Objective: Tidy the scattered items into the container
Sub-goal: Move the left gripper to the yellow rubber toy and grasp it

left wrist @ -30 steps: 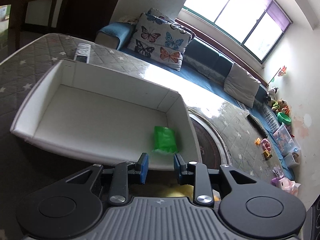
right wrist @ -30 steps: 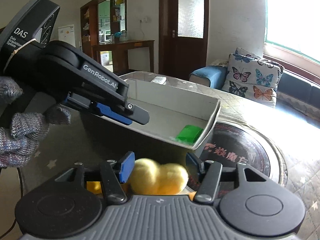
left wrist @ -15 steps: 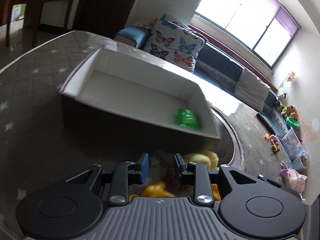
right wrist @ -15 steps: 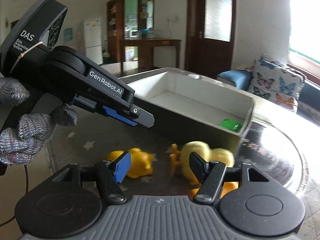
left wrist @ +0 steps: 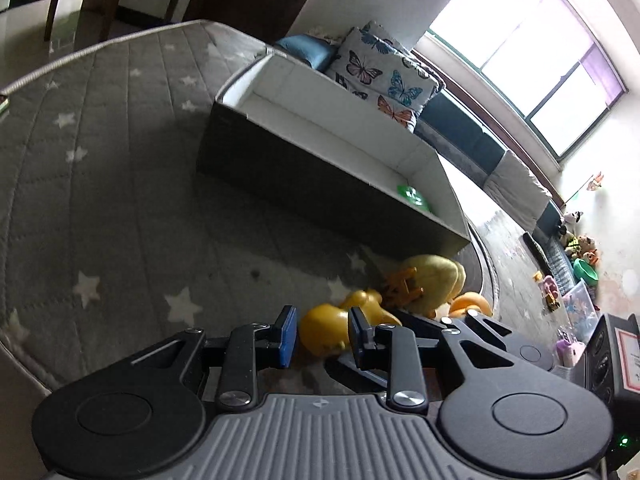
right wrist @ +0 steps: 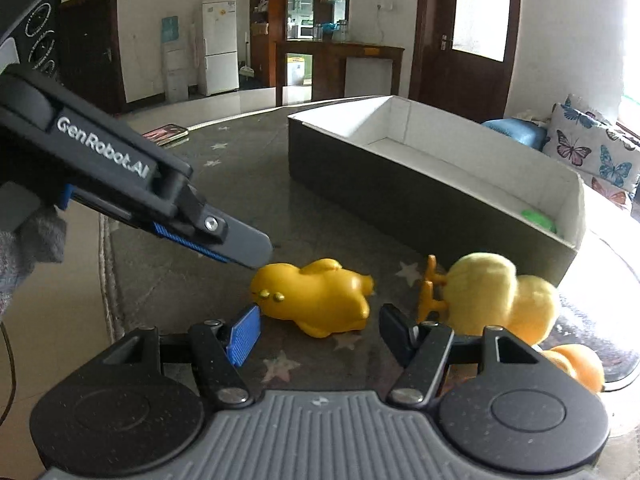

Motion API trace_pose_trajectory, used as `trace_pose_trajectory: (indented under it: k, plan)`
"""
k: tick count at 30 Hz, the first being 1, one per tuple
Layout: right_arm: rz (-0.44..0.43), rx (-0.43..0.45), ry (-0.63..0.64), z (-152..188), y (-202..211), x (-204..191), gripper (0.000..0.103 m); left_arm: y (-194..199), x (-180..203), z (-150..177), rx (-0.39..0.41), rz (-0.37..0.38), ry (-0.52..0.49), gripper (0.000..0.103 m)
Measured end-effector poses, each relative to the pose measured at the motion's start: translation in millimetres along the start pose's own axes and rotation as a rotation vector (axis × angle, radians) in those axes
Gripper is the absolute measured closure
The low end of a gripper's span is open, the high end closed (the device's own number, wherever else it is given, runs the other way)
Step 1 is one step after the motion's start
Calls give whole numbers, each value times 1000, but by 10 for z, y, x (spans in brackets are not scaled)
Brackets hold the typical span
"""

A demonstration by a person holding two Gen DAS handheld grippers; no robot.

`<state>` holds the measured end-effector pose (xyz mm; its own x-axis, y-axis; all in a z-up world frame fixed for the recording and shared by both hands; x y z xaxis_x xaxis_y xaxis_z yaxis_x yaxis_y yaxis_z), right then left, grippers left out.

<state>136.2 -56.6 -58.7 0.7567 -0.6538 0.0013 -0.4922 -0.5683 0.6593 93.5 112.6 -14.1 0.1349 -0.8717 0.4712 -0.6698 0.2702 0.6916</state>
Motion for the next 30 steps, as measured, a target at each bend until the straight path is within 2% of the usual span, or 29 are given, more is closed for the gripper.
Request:
trace_pose_trajectory:
  k: [12, 30]
  plan:
    - [-74, -16, 66, 92, 148, -270, 33, -50, -73, -16, -8, -4, 36, 72]
    - [-4, 3, 128, -61, -44, -186, 33, -55, -140, -34, 1, 49, 155, 70]
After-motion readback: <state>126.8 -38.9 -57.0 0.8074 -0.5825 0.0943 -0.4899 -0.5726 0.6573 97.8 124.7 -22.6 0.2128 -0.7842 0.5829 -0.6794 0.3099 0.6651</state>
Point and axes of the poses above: each gripper's, at about its wrist camera, not at the fingertips, and y roughly against the way its jaws point, x to its right, z to its underside, the point moved 4 cm from there along -y, roughly the way its jaws point, and after that the axes turned 1 degree about -y, right-handed, at the moved point
